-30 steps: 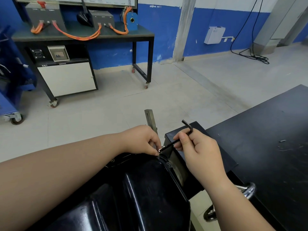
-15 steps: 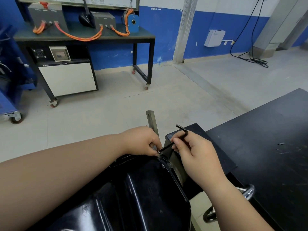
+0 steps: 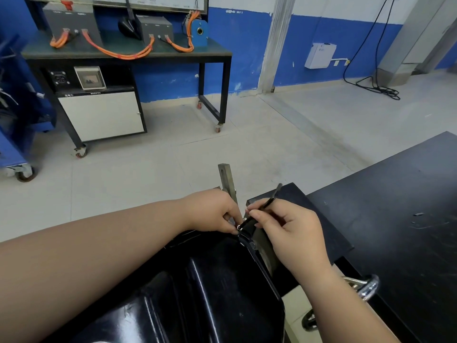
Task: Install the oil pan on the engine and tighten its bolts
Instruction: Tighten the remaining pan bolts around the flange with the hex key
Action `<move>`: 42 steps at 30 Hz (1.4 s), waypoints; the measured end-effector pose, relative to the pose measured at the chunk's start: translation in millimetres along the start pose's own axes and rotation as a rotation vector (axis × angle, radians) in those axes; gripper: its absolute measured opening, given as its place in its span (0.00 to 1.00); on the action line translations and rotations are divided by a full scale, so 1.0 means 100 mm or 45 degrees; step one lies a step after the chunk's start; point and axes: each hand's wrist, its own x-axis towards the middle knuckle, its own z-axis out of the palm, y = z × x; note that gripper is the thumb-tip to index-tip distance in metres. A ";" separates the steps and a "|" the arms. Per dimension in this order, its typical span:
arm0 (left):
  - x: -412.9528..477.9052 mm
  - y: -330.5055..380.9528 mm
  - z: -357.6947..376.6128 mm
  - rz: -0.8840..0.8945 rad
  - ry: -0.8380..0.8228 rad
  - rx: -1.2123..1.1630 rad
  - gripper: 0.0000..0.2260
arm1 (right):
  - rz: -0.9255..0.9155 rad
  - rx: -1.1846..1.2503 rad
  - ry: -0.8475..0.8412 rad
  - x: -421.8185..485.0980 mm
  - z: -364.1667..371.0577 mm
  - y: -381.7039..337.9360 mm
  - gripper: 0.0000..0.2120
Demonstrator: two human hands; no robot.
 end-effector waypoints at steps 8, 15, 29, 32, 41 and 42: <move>-0.01 -0.01 0.00 -0.033 0.024 -0.097 0.05 | -0.103 0.005 0.128 0.00 0.04 0.07 0.06; -0.03 0.04 -0.02 -0.045 0.074 -0.224 0.07 | -0.191 -0.007 0.108 0.01 0.10 0.08 0.05; -0.06 0.14 -0.04 -0.003 0.138 -0.239 0.14 | 0.020 0.140 0.027 0.02 0.12 0.11 0.10; -0.07 0.14 -0.03 -0.007 0.120 -0.270 0.06 | -0.015 0.135 -0.089 0.02 0.09 0.09 0.09; -0.08 0.13 -0.03 -0.041 0.116 -0.353 0.08 | -0.030 0.115 -0.023 0.04 0.09 0.10 0.13; -0.08 0.13 -0.03 -0.039 0.120 -0.357 0.07 | -0.003 0.139 -0.010 0.04 0.11 0.11 0.10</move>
